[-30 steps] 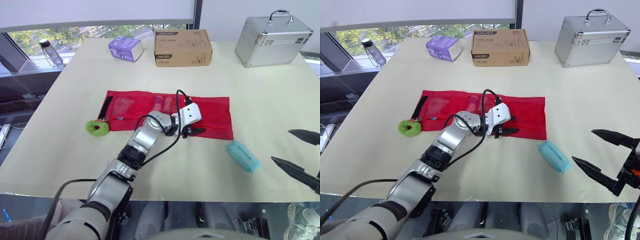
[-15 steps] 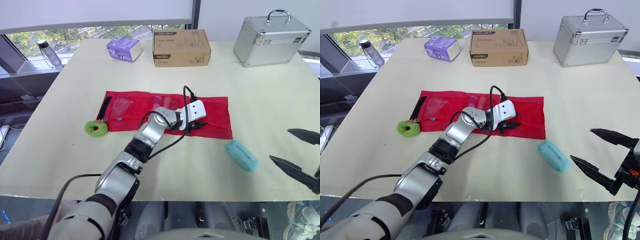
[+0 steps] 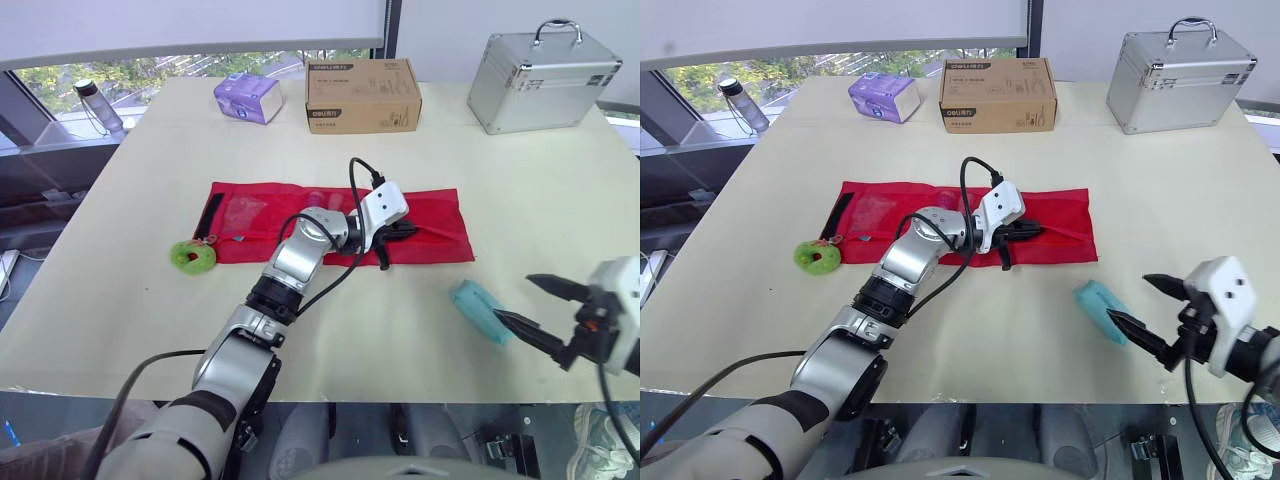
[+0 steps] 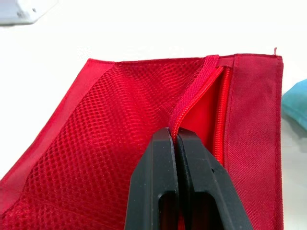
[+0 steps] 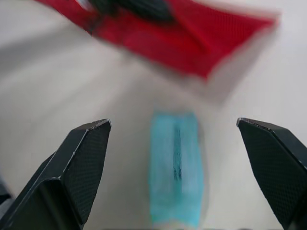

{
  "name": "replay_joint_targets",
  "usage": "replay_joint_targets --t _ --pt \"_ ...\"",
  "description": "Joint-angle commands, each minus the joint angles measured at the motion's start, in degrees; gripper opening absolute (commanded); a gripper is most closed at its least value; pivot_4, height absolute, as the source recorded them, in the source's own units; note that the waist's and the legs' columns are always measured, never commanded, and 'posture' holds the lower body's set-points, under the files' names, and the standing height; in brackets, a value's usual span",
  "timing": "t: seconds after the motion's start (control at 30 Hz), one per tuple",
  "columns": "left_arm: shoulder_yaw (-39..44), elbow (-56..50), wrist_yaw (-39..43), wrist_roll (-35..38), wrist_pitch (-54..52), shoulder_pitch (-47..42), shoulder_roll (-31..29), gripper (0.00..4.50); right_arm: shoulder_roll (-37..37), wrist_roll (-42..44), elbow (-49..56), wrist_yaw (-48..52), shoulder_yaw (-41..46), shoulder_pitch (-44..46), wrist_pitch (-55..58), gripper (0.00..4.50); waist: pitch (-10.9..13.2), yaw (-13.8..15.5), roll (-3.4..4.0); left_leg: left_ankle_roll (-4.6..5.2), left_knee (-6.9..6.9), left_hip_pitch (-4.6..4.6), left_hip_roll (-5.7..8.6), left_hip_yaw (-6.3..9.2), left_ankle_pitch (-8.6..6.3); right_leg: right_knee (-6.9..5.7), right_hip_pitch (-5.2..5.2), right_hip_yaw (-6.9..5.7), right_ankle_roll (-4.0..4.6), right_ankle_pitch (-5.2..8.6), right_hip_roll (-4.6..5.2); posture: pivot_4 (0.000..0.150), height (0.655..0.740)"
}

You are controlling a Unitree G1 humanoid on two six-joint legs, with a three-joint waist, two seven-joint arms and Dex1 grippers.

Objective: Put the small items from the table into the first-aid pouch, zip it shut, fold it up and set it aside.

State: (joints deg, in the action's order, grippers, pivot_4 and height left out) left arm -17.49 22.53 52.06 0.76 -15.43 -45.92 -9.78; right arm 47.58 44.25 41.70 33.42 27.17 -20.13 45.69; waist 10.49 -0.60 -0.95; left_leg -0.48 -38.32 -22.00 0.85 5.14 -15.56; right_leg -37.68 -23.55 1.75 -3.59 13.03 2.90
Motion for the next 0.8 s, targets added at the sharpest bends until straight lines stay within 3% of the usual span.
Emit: replay_joint_targets --t 0.03,0.2,0.27,0.33,0.53,0.57,0.8 --pt "0.49 -3.13 -0.50 1.02 0.16 0.41 0.58 0.12 -1.30 -2.62 -3.82 -4.36 -4.60 3.82 2.54 4.50 0.00 -0.01 0.01 0.00 0.01 -0.01 0.00 0.01 0.00 0.00 -0.01 0.00 0.00 0.00 0.00 0.150 0.7400" --pt "0.64 -3.80 -1.29 1.00 -0.18 0.87 0.93 0.12 -1.68 -4.53 -10.18 -4.01 -10.37 8.18 4.97 4.50 0.00 -0.04 0.01 0.00 0.00 -0.01 -0.01 0.01 0.00 0.00 -0.01 0.00 0.00 0.00 -0.01 0.150 0.7400" --pt "0.54 -4.12 -1.43 1.00 -0.26 1.15 0.91 0.00 -1.61 -4.74 -11.65 -3.35 -11.75 9.32 5.44 3.98 -0.01 -0.05 0.01 0.00 0.00 0.00 -0.01 0.01 0.00 0.00 -0.01 0.00 0.00 0.00 -0.01 0.150 0.7400" --pt "0.42 -4.58 -1.51 1.01 -0.44 1.48 0.92 0.00 -1.06 -5.32 -12.23 -2.33 -12.97 9.70 5.37 3.26 -0.02 -0.10 0.00 0.00 0.00 0.02 -0.01 0.01 0.00 -0.01 0.00 0.00 0.00 0.00 -0.02 0.150 0.7400" --pt "0.44 -5.05 -1.70 1.03 -0.74 1.92 1.03 0.00 -1.24 -3.33 -9.87 -0.28 -12.34 8.15 6.81 0.29 -0.08 -0.15 -0.08 0.00 -0.02 0.04 -0.01 0.01 0.00 -0.02 0.02 0.00 -0.01 -0.01 -0.02 0.150 0.7400" --pt "0.48 -5.06 -1.72 1.08 -0.81 1.95 1.04 0.00 -1.61 -2.60 -8.86 -0.53 -11.61 7.47 7.41 0.06 -0.08 -0.10 -0.09 0.00 -0.01 0.05 -0.02 0.01 0.00 -0.02 0.03 0.00 -0.01 -0.01 -0.03 0.150 0.7400" --pt "0.68 -4.90 -1.73 1.62 -1.26 1.91 1.24 0.00 -9.22 10.05 -0.48 -8.54 -2.24 5.24 11.89 0.06 -0.08 0.12 -0.09 0.00 0.00 -0.01 -0.01 0.05 0.00 -0.01 0.01 -0.03 -0.01 0.00 -0.01 0.150 0.7400"
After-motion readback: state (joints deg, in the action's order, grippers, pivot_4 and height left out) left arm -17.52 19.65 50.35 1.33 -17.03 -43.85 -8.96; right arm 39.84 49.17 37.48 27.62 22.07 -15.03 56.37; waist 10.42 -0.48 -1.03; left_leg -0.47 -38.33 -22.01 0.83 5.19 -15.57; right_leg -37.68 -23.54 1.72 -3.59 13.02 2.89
